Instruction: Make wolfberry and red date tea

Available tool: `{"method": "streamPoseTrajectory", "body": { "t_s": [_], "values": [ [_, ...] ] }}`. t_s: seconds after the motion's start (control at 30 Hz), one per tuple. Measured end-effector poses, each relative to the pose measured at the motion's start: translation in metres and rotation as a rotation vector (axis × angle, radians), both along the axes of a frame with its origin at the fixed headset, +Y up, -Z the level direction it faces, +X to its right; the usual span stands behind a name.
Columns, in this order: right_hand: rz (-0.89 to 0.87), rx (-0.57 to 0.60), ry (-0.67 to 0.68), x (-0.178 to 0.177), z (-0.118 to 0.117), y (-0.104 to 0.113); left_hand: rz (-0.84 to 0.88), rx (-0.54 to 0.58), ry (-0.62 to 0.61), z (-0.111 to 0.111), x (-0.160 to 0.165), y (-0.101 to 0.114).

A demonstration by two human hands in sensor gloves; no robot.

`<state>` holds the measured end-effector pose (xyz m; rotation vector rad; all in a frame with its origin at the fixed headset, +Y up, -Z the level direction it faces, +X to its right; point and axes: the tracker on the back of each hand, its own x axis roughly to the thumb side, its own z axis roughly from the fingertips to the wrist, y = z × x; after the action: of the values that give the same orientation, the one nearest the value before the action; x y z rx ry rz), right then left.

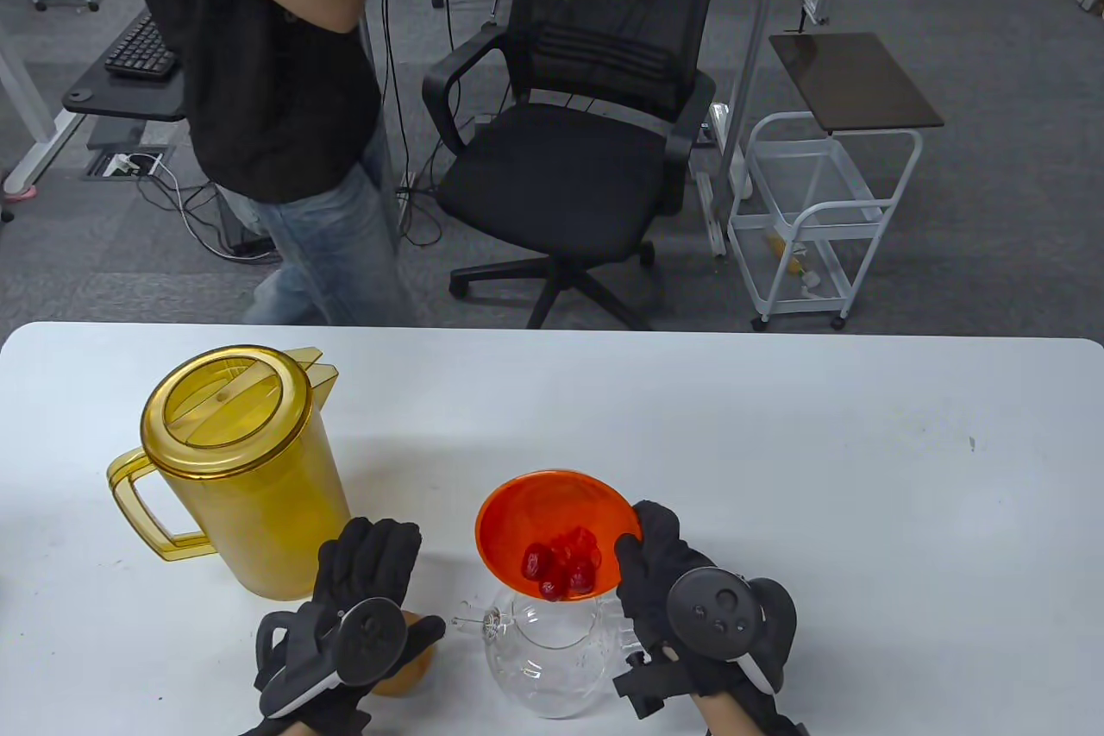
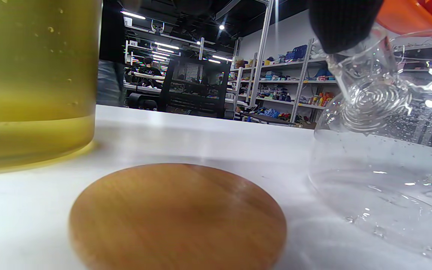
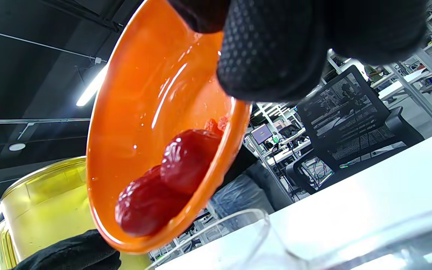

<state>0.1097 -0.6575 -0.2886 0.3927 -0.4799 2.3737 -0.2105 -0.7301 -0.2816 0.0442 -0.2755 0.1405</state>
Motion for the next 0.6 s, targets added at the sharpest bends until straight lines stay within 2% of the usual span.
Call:
{"method": "streamPoseTrajectory", "body": {
  "t_s": [0.6],
  "values": [
    [0.022,0.037,0.002,-0.0029,0.0027,-0.0031,0.006,0.010,-0.001,-0.0007,-0.0001,0.0008]
  ]
}}
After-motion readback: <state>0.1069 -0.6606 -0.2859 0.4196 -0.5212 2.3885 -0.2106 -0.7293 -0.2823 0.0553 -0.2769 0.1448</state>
